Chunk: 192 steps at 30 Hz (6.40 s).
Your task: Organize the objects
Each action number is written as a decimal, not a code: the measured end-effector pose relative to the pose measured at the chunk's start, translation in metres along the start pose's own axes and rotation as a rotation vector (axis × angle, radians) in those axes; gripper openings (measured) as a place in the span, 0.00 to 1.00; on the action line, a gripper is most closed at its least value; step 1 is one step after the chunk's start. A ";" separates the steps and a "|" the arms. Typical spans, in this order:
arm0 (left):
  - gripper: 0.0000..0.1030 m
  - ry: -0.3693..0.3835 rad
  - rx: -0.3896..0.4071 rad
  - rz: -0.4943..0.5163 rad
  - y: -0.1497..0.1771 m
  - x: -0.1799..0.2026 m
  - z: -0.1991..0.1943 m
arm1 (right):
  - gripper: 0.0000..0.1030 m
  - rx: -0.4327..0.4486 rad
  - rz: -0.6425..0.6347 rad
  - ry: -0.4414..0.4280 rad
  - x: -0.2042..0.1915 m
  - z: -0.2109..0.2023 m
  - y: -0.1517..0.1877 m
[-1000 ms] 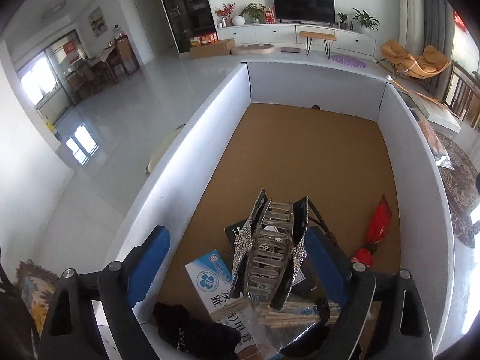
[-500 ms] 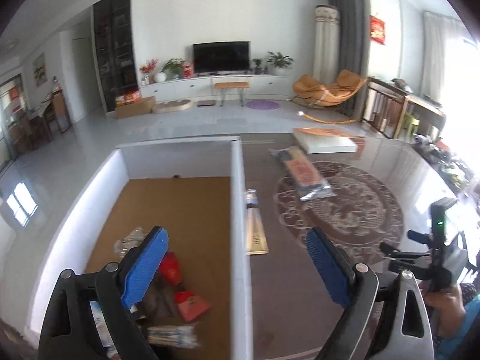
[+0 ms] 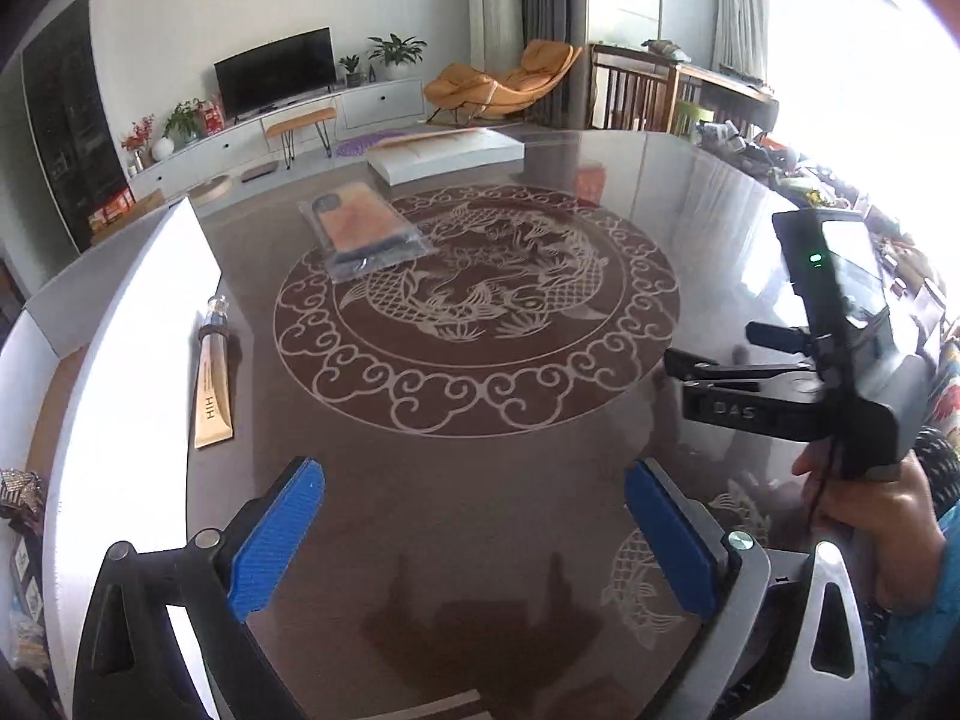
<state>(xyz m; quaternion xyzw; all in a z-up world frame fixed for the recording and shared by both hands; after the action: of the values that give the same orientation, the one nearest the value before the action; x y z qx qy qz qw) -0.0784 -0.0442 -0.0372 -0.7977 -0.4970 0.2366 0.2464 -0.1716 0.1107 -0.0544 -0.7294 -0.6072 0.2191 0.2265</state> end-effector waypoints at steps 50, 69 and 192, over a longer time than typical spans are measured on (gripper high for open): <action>0.99 -0.114 -0.048 -0.136 0.014 -0.086 0.057 | 0.96 -0.020 0.021 -0.025 0.004 0.006 0.008; 0.92 -0.108 -0.054 -0.120 0.011 -0.093 0.060 | 0.96 -0.020 0.021 -0.026 0.004 0.006 0.008; 1.00 0.006 -0.099 -0.063 -0.069 0.096 0.122 | 0.99 -0.022 0.160 0.071 0.077 0.010 -0.001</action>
<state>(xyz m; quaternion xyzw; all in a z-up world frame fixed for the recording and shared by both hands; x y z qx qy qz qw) -0.1635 0.0886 -0.0998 -0.7935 -0.5323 0.2012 0.2156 -0.1656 0.1872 -0.0653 -0.7853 -0.5410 0.2039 0.2215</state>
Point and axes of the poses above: each gripper's, at about its wrist camera, not at the fingertips, and z roughly the way its jaws point, x to its right, y to its underside, the point moved 4 cm from there along z, roughly the way its jaws point, and after that the axes turned 9 degrees about z, right-handed, at the moved point
